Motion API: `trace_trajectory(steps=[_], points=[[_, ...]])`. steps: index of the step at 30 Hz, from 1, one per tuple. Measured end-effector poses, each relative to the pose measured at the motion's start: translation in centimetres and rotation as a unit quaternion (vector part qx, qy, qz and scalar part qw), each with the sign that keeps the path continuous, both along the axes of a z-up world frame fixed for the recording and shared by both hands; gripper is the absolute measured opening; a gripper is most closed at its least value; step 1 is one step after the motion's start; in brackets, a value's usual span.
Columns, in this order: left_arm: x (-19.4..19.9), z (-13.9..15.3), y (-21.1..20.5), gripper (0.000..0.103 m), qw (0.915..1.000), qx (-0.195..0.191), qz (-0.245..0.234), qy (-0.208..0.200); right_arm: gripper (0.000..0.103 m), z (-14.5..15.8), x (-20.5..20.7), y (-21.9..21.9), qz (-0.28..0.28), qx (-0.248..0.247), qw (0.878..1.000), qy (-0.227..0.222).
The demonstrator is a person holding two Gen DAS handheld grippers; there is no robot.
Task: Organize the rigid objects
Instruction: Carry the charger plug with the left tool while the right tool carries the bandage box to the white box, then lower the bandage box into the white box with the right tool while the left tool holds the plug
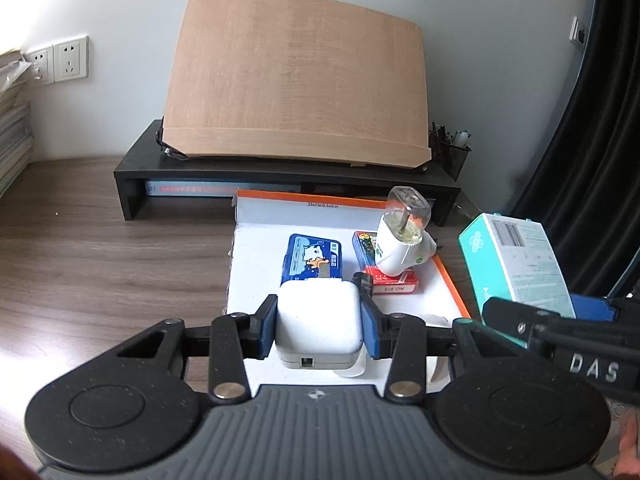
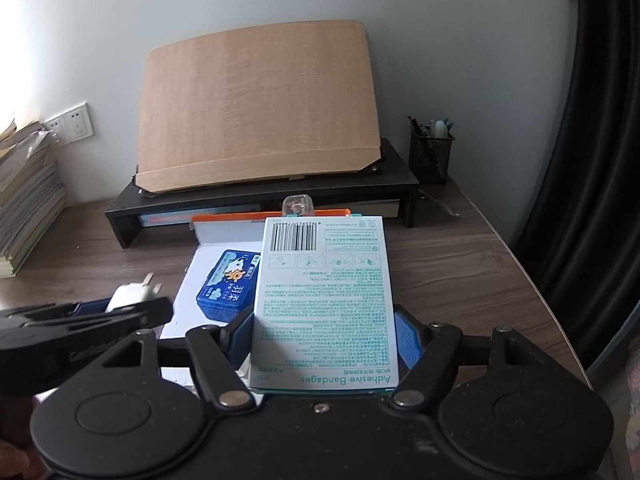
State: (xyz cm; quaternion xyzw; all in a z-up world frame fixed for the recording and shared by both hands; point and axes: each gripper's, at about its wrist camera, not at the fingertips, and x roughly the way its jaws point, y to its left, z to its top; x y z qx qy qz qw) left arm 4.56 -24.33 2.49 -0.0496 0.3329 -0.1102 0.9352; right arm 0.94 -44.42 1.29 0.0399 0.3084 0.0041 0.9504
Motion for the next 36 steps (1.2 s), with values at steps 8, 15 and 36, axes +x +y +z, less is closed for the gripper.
trace_trajectory(steps=[8,15,36], points=[[-0.1,-0.1,-1.3,0.042,0.9998,0.018,0.008,0.005,0.084,-0.5,0.8,-0.7,0.026,0.019,0.999,0.016],[0.0,-0.5,-1.2,0.042,0.9995,0.024,0.014,0.013,0.084,-0.7,1.4,-0.5,0.039,0.020,0.999,0.023],[0.8,-1.6,-1.2,0.043,0.9991,0.023,0.021,0.029,0.084,-1.8,3.1,-0.7,0.046,0.011,0.998,0.047]])
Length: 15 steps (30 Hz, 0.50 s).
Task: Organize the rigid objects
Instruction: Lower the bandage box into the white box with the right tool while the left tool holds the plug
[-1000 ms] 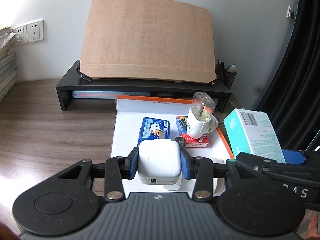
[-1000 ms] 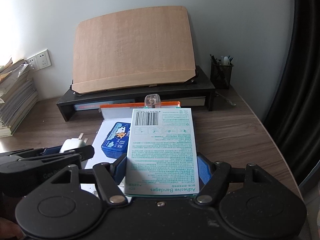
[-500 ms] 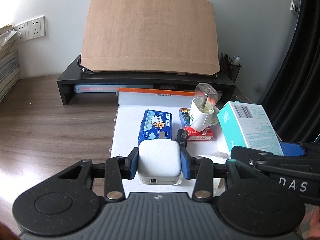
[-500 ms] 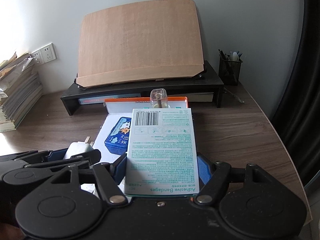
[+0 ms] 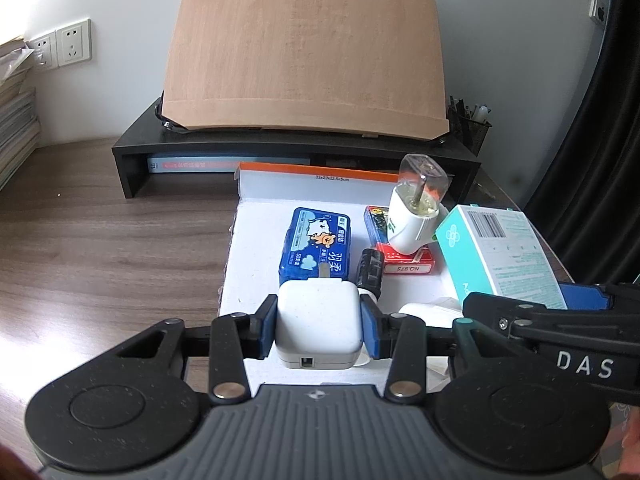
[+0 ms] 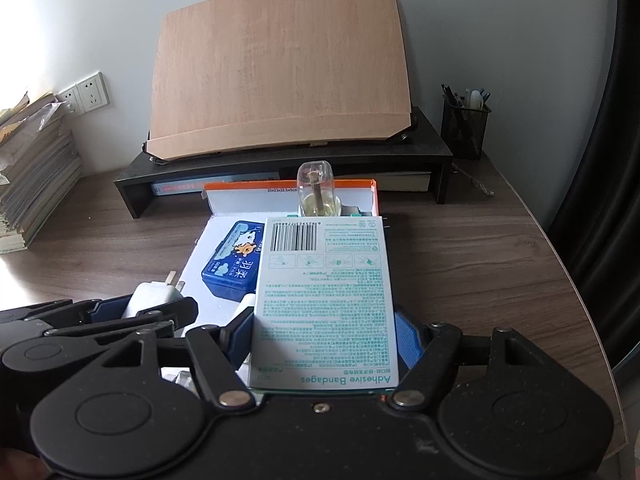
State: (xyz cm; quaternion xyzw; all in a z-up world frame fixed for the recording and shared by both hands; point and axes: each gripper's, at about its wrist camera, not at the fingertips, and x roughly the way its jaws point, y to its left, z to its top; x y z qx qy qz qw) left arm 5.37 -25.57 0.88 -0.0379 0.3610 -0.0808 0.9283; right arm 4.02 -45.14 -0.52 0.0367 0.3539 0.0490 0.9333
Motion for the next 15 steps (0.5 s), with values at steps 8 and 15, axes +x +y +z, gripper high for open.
trace_trajectory(steps=[8,15], points=[[0.20,-0.27,-0.01,0.043,1.0000,-0.004,0.000,0.005,0.084,-0.28,0.43,0.05,0.002,-0.003,1.000,0.005],[0.10,-0.14,0.15,0.043,1.0000,-0.006,0.000,0.007,0.084,-0.32,0.39,-0.12,-0.003,0.000,1.000,0.004]])
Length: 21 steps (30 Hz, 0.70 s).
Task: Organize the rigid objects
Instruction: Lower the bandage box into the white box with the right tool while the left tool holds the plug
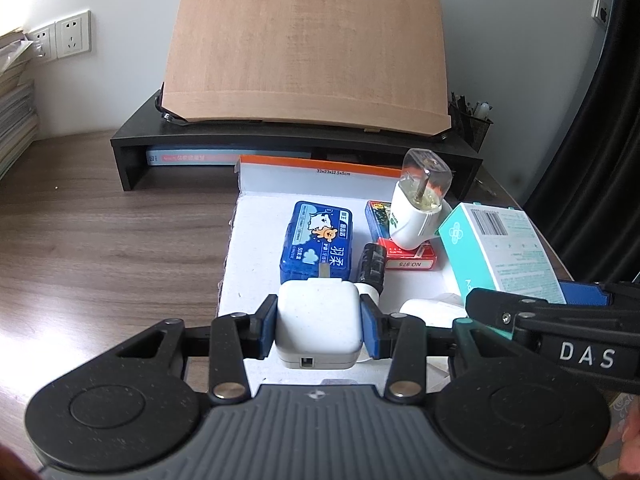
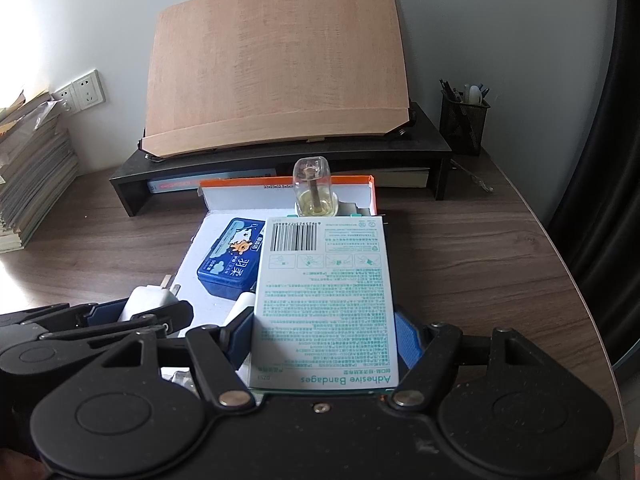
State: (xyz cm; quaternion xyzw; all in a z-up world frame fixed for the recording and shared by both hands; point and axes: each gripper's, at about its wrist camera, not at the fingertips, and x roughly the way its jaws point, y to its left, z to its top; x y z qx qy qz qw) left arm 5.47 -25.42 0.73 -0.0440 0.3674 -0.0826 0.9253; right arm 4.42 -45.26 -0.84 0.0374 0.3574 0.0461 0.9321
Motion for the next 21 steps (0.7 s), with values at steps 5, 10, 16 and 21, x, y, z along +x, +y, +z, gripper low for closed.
trace_trajectory(steps=[5,10,16,21], points=[[-0.29,0.05,-0.06,0.043,1.0000,0.001,-0.005,0.000,0.084,0.16,-0.19,-0.08,-0.001,0.002,1.000,-0.003],[-0.51,0.04,-0.11,0.043,1.0000,0.001,-0.008,0.001,0.084,0.41,-0.28,-0.13,-0.002,0.003,1.000,-0.005],[-0.90,-0.02,-0.06,0.043,0.9999,0.002,-0.009,0.003,0.084,0.61,-0.35,0.16,0.004,0.004,1.000,-0.005],[-1.01,0.03,-0.04,0.043,1.0000,0.002,-0.009,0.003,0.084,0.84,-0.33,0.36,0.008,0.002,1.000,-0.006]])
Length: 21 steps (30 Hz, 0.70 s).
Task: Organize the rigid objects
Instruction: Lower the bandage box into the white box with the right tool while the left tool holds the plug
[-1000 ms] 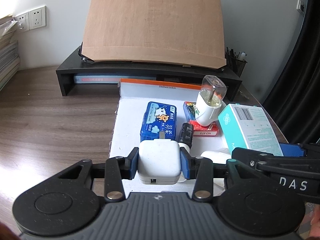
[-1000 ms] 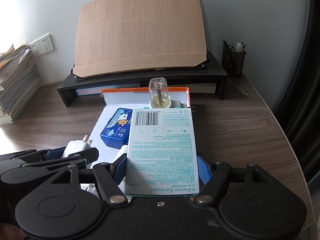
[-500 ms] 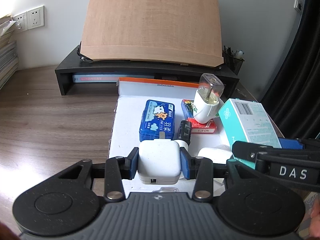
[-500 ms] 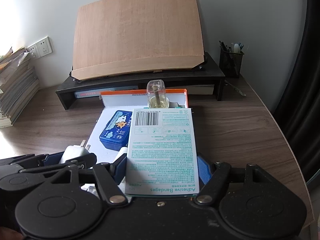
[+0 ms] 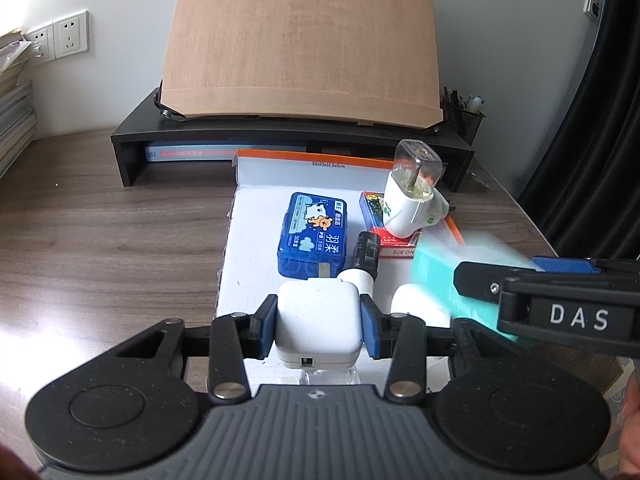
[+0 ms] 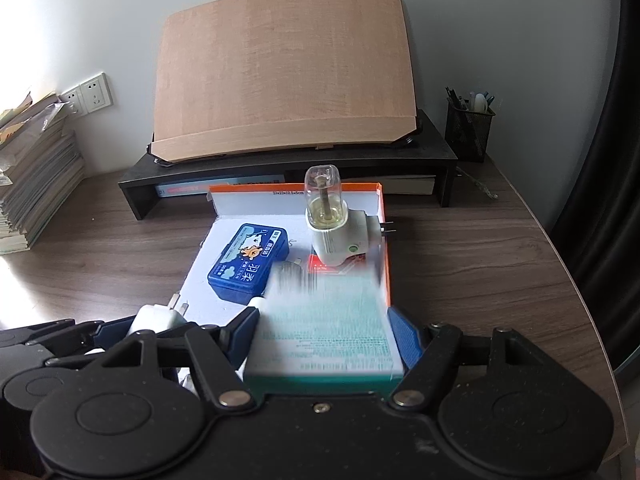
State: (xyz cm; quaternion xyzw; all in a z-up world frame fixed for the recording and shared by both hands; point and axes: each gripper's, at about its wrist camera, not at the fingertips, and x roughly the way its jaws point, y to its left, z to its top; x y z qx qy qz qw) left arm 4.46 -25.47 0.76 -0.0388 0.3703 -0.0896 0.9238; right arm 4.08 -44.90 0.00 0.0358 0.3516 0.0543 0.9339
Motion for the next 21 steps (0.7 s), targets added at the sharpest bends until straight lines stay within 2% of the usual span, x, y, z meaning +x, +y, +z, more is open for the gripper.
trace_trajectory(steps=[10,21], points=[[0.0,0.0,0.1,0.043,1.0000,0.000,0.002,-0.001,0.084,0.2,0.1,0.4,0.011,0.002,1.000,-0.004],[0.1,0.9,-0.1,0.043,0.9999,-0.007,0.002,-0.015,0.084,1.9,-0.2,0.0,0.011,0.011,0.999,-0.037]])
